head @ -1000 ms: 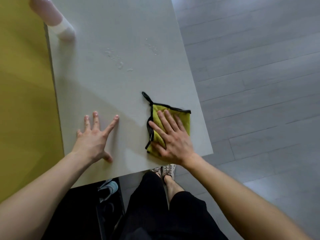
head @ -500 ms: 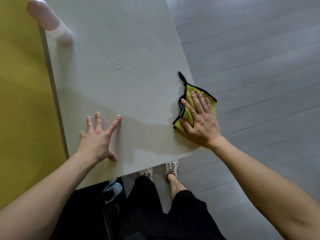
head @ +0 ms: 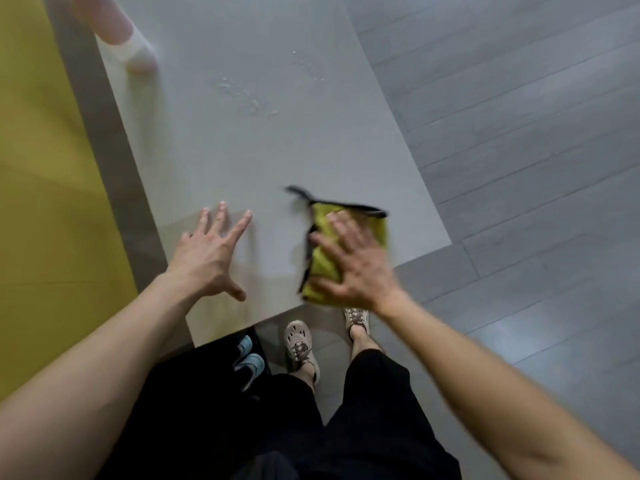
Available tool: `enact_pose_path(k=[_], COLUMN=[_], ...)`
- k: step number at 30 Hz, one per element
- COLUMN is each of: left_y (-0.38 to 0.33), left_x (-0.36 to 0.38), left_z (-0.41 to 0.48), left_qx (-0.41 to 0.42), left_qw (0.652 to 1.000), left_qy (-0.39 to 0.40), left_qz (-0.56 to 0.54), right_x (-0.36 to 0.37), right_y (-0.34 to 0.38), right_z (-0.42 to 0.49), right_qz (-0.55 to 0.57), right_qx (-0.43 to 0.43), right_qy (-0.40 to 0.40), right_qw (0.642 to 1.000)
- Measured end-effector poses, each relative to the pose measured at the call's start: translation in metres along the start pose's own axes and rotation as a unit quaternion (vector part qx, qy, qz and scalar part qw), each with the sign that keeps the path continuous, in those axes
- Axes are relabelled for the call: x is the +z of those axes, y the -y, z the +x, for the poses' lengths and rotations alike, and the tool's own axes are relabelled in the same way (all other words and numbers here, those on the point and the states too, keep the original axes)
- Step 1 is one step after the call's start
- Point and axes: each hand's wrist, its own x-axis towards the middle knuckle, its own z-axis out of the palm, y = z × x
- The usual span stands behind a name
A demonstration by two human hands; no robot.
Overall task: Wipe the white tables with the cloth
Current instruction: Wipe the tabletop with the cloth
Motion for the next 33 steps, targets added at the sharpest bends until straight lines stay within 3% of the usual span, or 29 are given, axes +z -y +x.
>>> enact_pose_path(k=[3, 6, 9, 12, 14, 17, 21, 24, 26, 28, 30, 33], left_y=[0.035, 0.058, 0.07, 0.07, 0.07, 0.07, 0.067, 0.071, 0.074, 0.075, 0.074, 0.072], left_x=[0.018, 0.041, 0.052, 0.052, 0.052, 0.053, 0.052, 0.055, 0.058, 0.06, 0.061, 0.062], left_z=[-0.016, -0.024, -0.022, -0.022, -0.024, -0.024, -0.024, -0.023, -0.021, -0.021, -0.021, -0.022], left_qx=[-0.005, -0.045, -0.043, -0.032, -0.036, -0.033, -0.03, -0.032, -0.028, -0.029, -0.033, -0.035], left_qw=[1.0, 0.998, 0.997, 0.996, 0.996, 0.995, 0.994, 0.993, 0.993, 0.993, 0.993, 0.991], left_qy=[-0.027, -0.038, -0.034, -0.032, -0.033, -0.047, -0.054, -0.059, -0.063, -0.063, -0.058, -0.063], left_qz=[0.011, -0.021, -0.051, -0.076, -0.079, -0.083, -0.089, -0.095, -0.096, -0.093, -0.097, -0.116], right_x=[-0.021, -0.023, 0.006, 0.026, 0.027, 0.013, -0.026, -0.024, -0.009, 0.009, 0.016, 0.005], right_y=[-0.08, -0.072, 0.037, 0.148, 0.159, 0.09, -0.025, -0.018, 0.038, 0.098, 0.124, 0.089], right_z=[-0.017, -0.01, 0.011, 0.034, 0.036, 0.022, 0.016, 0.041, 0.052, 0.052, 0.046, 0.044], right_qz=[-0.038, -0.031, -0.031, -0.036, -0.038, -0.053, -0.02, -0.017, -0.039, -0.05, -0.063, -0.066], right_qx=[0.173, 0.275, 0.172, 0.019, -0.035, -0.065, 0.165, 0.288, 0.22, 0.026, -0.159, -0.231], right_qy=[-0.042, -0.044, -0.053, 0.031, 0.04, 0.018, -0.029, -0.05, -0.031, 0.01, 0.05, 0.069], right_qw=[0.983, 0.96, 0.983, 0.999, 0.998, 0.996, 0.986, 0.956, 0.974, 0.998, 0.984, 0.968])
